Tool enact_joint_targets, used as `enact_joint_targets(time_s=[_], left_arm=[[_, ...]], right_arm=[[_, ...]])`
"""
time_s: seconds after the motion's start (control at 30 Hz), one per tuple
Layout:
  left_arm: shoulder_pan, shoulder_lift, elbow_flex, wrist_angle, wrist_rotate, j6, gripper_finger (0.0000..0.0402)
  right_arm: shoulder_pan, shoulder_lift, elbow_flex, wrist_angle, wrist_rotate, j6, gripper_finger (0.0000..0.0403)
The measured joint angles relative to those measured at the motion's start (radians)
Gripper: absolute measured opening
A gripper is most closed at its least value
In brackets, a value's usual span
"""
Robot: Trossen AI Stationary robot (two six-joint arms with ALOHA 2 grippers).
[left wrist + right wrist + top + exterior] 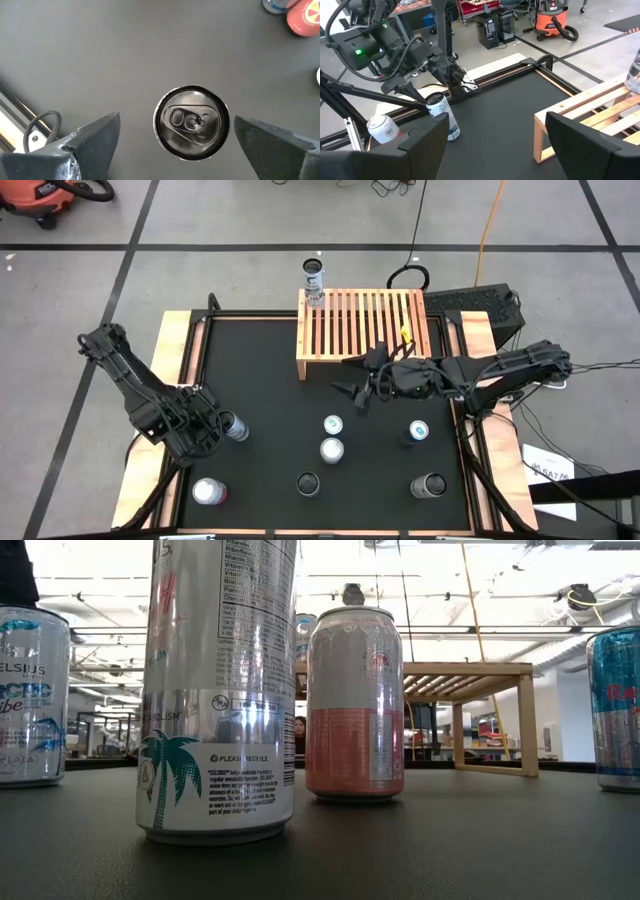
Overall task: Place canned beverage on shelf
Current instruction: Put the blue soda can on the shelf aligned with the other blue soda can
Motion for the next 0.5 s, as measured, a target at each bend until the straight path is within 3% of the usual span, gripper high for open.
enact_joint_targets(time_s=[0.3,0.5], left_arm=[[0.0,0.004,-0.02,0.059,-0.002,0.018,0.0384],[0.003,0.004,-0.099,0.119,0.009,0.017,0.0384]], right_arm=[[0.0,0.0,0.0,0.0,0.0,0.004,0.032],[0.0,0.0,0.0,0.0,-0.002,0.011,0.032]])
